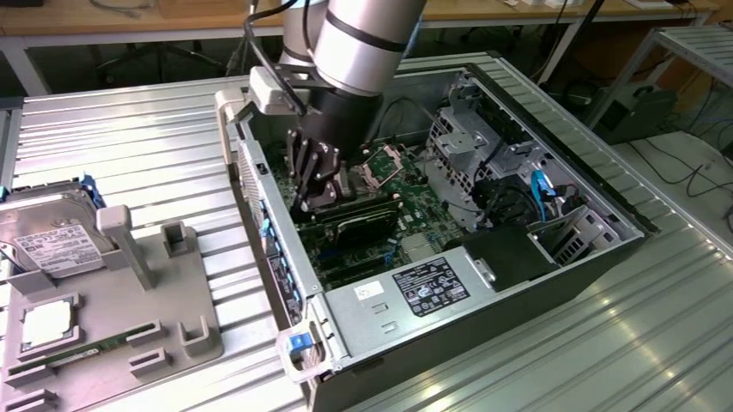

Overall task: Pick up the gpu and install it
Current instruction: 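Press down on the gpu until it lock into place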

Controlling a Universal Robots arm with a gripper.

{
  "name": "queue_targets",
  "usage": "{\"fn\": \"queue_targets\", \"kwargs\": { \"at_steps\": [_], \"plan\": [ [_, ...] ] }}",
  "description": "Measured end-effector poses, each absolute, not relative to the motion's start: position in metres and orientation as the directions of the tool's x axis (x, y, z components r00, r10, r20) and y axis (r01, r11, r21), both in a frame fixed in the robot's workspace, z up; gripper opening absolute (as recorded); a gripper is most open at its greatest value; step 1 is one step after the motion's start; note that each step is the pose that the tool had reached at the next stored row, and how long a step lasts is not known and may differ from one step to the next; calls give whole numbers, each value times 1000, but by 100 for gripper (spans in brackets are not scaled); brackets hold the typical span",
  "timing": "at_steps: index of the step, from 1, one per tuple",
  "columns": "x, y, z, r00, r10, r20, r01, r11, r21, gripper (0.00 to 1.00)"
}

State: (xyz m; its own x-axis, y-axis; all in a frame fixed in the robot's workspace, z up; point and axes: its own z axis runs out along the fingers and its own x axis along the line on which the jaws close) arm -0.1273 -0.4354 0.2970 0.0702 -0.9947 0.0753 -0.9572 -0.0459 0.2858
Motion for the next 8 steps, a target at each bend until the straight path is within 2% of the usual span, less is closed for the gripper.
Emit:
{"fn": "queue_targets", "kwargs": {
  "at_steps": [8],
  "plan": [
    [-125, -435, 297, 71, -995, 75, -953, -46, 300, 11]
  ]
}}
